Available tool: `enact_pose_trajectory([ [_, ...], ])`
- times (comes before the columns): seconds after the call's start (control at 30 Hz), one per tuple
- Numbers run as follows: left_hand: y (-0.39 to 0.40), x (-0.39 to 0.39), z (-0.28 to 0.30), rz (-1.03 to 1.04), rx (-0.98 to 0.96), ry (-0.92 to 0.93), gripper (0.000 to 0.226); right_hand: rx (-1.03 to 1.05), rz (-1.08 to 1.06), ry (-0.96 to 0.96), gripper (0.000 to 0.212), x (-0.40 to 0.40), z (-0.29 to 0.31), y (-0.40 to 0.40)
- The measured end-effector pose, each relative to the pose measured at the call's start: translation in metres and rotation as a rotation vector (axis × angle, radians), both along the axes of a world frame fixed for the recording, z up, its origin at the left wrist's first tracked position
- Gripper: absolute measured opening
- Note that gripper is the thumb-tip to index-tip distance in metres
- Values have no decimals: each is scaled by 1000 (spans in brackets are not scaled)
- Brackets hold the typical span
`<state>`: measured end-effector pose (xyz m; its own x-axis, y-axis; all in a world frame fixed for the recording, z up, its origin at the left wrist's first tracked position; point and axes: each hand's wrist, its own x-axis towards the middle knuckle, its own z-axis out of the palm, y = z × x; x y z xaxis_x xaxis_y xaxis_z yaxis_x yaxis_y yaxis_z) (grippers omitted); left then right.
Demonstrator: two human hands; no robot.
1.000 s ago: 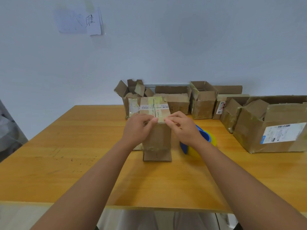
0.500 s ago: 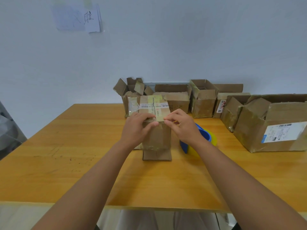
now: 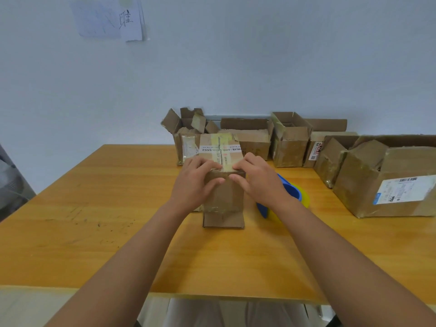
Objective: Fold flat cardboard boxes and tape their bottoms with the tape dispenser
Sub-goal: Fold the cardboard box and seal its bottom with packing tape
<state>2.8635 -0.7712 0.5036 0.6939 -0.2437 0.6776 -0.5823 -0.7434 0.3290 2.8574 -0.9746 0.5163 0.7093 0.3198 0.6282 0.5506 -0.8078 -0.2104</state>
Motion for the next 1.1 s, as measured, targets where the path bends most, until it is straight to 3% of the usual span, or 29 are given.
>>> enact_pose_trajectory([
  [0.2,-1,-1,-3,14,4,-22,37,25,-23,-15,26,2,1,5],
  [0.43,2,1,-6,-33,-59,-105,20,-9,-25,-13,29,4,-3,5],
  [0.73,14,2,-11,-54,-92,25,41,-68,-46,-15,33,2,-3,4],
  [0.93,9,1,-7,-31,-115,34,34,-174,-77,-61,36,3,8,12],
  [1.1,24,4,-3,-155,-143,131,32,-172,-58,-45,33,2,7,17],
])
